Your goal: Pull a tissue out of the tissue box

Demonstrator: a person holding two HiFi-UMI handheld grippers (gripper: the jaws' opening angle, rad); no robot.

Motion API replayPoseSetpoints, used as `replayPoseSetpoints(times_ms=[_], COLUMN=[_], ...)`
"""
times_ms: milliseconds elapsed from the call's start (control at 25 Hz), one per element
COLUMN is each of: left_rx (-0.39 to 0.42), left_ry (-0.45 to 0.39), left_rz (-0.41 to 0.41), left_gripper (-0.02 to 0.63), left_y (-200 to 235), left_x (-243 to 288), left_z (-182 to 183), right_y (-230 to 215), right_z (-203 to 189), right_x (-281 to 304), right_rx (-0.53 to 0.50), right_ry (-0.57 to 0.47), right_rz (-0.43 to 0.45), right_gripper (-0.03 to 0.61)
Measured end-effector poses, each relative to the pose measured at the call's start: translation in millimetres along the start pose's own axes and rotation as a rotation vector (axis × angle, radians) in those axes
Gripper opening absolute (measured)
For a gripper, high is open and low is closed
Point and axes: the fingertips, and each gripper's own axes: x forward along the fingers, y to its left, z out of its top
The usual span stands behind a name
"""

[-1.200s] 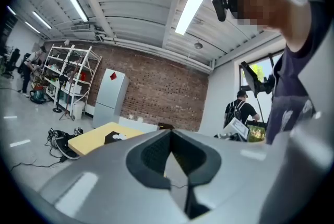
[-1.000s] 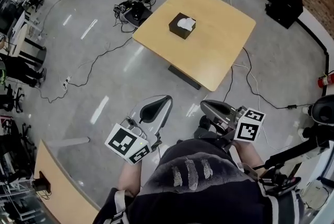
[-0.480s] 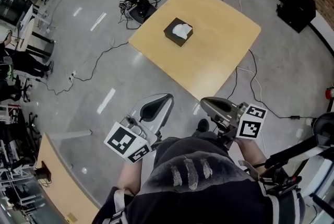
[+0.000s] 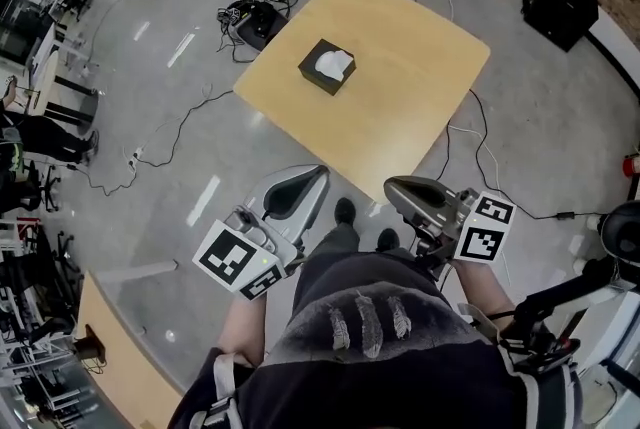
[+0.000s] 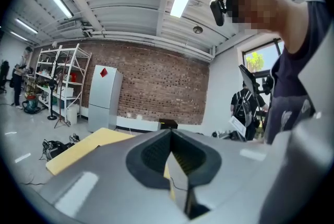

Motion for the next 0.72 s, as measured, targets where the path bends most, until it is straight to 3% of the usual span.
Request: replayPoseSetpoints(times_ms=[200, 360, 720], left_rx=[-0.007, 0.010, 0.053], left_ry=[-0.017, -0.055, -0.057], left_rz=[-0.047, -0.098, -0.133], left_gripper=[0.003, 0.003, 0.005], left_y=[32, 57, 135], left_x=[11, 18, 23], left_z=[-5, 13, 17], right_y=[-12, -16, -36], right_z=[4, 18, 33], right_x=[5, 20, 82], right_rx=[-0.027, -0.037, -0.028], right_ry=[-0.019, -0.036, -0.041], right_rz=[-0.079, -0.130, -0.237], right_gripper=[-0.005, -0.003, -0.005])
